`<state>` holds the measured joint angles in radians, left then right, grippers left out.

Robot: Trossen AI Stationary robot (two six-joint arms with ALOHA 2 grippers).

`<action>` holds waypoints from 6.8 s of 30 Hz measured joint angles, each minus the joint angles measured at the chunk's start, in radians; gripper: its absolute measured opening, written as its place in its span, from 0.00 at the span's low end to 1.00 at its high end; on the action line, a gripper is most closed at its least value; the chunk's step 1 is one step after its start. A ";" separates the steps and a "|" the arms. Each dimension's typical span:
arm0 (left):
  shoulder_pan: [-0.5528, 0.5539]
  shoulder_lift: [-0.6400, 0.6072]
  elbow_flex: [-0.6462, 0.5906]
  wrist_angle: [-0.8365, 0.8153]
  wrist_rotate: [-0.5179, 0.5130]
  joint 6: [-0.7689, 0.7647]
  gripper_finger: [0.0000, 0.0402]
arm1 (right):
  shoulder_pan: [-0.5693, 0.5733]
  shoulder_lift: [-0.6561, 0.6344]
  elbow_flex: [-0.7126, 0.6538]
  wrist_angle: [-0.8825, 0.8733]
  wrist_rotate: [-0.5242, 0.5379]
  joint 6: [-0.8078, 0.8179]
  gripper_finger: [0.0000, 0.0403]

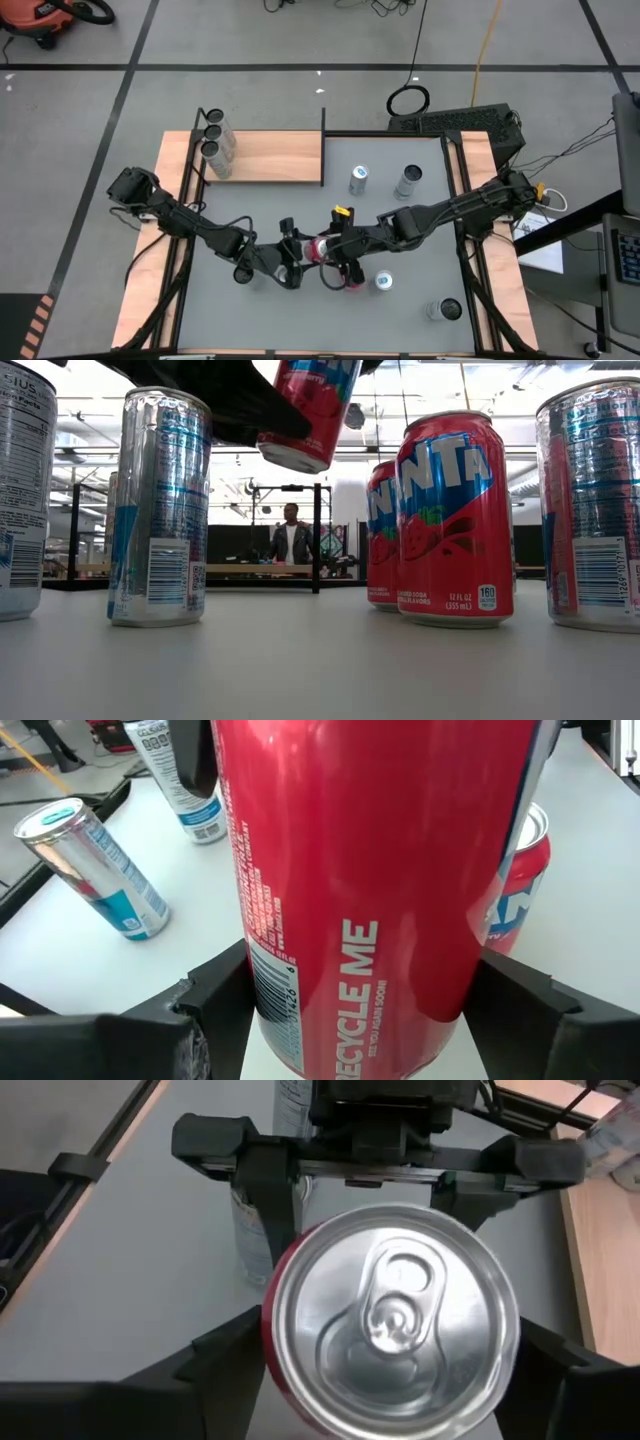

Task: Place canned beverage on shelf
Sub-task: Put the top red soda can on the shelf

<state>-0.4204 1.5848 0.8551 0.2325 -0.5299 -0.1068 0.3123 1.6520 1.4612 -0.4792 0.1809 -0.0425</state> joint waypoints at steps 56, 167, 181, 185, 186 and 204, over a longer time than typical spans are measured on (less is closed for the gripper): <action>-0.151 -0.407 -0.084 -0.924 -0.497 -0.348 0.65 | -0.593 0.118 0.226 0.128 -0.249 -0.101 0.53; 0.110 -0.860 -0.569 0.180 -0.408 0.115 0.42 | -0.725 0.725 0.863 -0.150 -0.417 -0.246 0.76; 0.348 -0.607 -0.457 0.177 -0.337 0.169 0.78 | -0.630 0.469 0.890 -0.586 -0.412 -0.231 0.77; 0.424 -0.531 -0.449 0.213 -0.338 0.141 0.81 | -0.561 0.467 0.887 -0.694 -0.350 -0.214 0.77; 0.441 -0.516 -0.447 0.223 -0.334 0.141 0.81 | -0.544 0.468 0.880 -0.699 -0.339 -0.210 0.77; 0.482 -0.461 -0.447 0.206 -0.284 0.093 0.81 | -0.402 0.466 0.810 -0.810 -0.259 -0.178 0.77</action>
<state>0.0620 1.1240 0.4084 0.4390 -0.8143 -0.0138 -0.0901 2.1181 2.2714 -1.2892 -0.0781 -0.2204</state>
